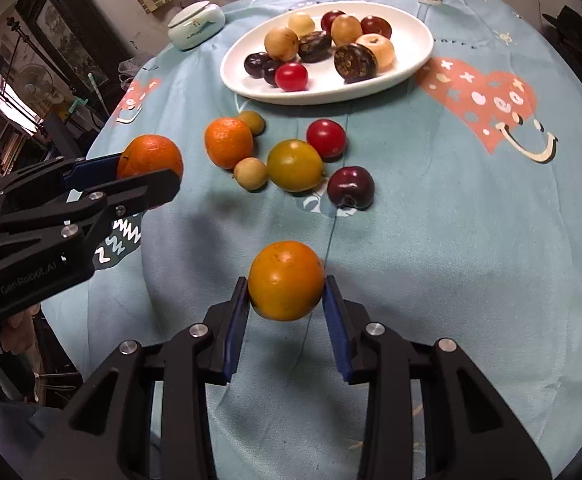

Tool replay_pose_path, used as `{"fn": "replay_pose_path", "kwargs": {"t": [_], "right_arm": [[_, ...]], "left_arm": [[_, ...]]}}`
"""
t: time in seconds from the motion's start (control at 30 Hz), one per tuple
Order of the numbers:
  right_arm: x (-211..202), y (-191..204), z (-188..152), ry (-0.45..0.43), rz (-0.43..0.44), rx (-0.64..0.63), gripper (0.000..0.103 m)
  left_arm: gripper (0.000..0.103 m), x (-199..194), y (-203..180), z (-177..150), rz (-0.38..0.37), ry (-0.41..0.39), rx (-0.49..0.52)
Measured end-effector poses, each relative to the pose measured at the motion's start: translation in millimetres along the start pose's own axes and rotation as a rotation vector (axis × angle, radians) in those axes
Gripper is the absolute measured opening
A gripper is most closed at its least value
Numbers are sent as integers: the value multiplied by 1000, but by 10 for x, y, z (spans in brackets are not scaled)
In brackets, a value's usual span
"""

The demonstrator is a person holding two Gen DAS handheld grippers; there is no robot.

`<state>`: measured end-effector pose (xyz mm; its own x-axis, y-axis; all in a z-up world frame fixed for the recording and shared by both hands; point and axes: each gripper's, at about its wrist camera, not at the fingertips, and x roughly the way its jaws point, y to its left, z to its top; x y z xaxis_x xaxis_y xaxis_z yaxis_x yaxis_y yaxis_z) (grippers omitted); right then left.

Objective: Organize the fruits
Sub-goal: 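Carry both oranges over the white plate and open both grippers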

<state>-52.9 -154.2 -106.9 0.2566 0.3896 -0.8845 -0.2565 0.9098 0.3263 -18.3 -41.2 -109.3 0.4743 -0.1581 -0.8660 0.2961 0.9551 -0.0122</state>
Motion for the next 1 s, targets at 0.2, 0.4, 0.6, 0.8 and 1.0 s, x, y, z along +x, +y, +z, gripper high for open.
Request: {"fn": "replay_pose_path", "kwargs": {"t": [0.2, 0.4, 0.6, 0.8, 1.0], "right_arm": [[-46, -1, -4, -13, -1, -8, 37], [-49, -21, -17, -11, -3, -11, 37], [-28, -39, 5, -6, 3, -12, 37], [5, -113, -16, 11, 5, -4, 37], [-35, -269, -30, 20, -7, 17, 37]], "left_arm": [[45, -62, -48, 11, 0, -10, 3], [45, -33, -48, 6, 5, 2, 2], [45, -23, 61, -4, 5, 4, -28], [45, -129, 389, -140, 2, -25, -95], [45, -77, 526, -253, -10, -3, -125]]}}
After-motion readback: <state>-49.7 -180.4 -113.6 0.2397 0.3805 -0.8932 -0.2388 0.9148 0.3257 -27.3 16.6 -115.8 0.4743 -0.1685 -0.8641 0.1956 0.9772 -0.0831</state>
